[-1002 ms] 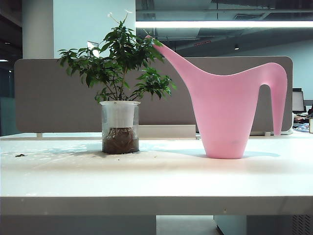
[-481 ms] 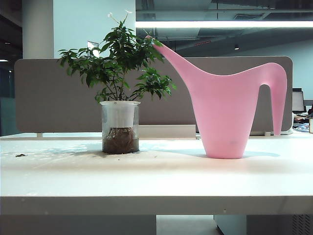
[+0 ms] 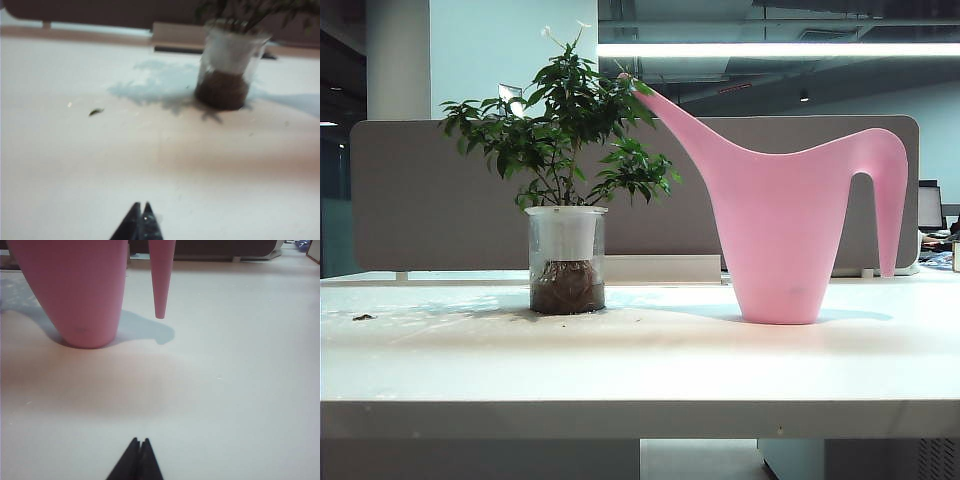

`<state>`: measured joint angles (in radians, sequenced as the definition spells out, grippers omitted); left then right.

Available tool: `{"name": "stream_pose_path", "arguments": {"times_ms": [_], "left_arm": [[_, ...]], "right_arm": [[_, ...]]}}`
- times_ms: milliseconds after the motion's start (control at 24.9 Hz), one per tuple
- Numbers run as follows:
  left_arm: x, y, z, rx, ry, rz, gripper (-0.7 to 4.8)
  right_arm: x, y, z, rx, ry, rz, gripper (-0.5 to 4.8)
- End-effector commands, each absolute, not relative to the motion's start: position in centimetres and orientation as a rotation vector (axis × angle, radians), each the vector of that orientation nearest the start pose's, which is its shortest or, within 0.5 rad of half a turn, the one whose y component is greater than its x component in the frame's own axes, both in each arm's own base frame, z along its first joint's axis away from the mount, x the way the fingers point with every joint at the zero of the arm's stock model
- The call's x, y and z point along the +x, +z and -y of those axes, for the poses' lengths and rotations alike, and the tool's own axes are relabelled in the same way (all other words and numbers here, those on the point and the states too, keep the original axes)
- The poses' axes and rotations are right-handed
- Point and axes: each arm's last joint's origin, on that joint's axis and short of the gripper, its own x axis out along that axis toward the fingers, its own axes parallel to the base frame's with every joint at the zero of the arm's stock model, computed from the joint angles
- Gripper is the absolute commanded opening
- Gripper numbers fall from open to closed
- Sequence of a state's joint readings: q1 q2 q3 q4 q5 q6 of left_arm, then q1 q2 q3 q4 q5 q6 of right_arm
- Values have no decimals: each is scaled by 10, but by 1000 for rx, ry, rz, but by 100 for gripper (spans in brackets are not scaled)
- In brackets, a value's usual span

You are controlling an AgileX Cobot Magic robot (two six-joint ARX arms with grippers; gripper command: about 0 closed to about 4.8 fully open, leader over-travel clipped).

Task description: Pick up the watering can from the table, water the potted plant, and put the can back.

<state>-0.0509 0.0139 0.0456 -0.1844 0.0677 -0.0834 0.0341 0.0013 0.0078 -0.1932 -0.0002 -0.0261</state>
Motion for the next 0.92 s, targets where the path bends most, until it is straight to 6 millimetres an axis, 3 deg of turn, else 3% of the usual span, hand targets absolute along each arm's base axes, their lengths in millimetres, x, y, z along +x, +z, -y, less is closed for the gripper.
{"name": "stream_pose_path", "arguments": {"times_ms": [40,922], "left_arm": [[96,149,5,-88,-94,-179,-5],[96,149,5,-18,-96,-177,-5]], "right_arm": [[96,146,-3,-30,33,-182,-1],[96,146,-3,-30,34,-181,-1]]}}
